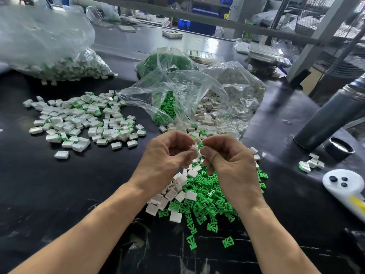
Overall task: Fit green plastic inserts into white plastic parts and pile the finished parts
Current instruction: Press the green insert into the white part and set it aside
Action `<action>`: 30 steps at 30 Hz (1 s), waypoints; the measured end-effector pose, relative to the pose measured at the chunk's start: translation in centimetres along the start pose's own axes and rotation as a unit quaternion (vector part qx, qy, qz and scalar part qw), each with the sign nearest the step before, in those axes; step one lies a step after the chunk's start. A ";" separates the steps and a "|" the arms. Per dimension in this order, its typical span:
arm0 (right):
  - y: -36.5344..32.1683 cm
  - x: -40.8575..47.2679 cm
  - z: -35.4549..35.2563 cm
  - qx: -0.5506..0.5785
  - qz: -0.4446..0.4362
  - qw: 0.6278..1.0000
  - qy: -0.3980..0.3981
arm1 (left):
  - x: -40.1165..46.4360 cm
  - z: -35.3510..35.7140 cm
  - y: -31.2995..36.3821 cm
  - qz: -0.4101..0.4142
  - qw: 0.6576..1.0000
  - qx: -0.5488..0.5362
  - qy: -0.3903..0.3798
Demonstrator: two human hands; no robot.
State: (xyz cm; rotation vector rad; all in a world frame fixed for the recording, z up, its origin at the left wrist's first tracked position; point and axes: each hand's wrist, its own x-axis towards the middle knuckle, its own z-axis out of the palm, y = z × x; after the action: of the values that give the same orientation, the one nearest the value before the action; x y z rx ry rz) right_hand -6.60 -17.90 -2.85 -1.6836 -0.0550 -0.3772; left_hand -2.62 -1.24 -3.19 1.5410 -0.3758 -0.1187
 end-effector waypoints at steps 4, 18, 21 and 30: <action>-0.1 -0.1 0.0 -0.010 0.001 1.000 -0.006 | 0.0 -0.2 -0.1 0.005 1.000 -0.001 -0.009; -0.1 0.1 0.2 0.056 0.044 0.997 -0.004 | 0.3 -0.2 0.1 -0.030 0.995 -0.095 0.018; -0.2 0.1 0.4 0.129 0.099 0.987 0.001 | 0.2 -0.1 0.3 -0.026 0.994 -0.107 0.027; -0.3 -0.3 0.5 0.023 0.062 0.998 0.004 | 0.1 0.0 0.1 -0.023 0.995 -0.089 0.031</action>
State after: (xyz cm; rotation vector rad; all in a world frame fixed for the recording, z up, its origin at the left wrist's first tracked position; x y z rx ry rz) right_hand -6.82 -17.36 -2.69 -1.6306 0.0457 -0.2878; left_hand -2.59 -1.30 -3.06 1.3743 -0.2723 -0.1367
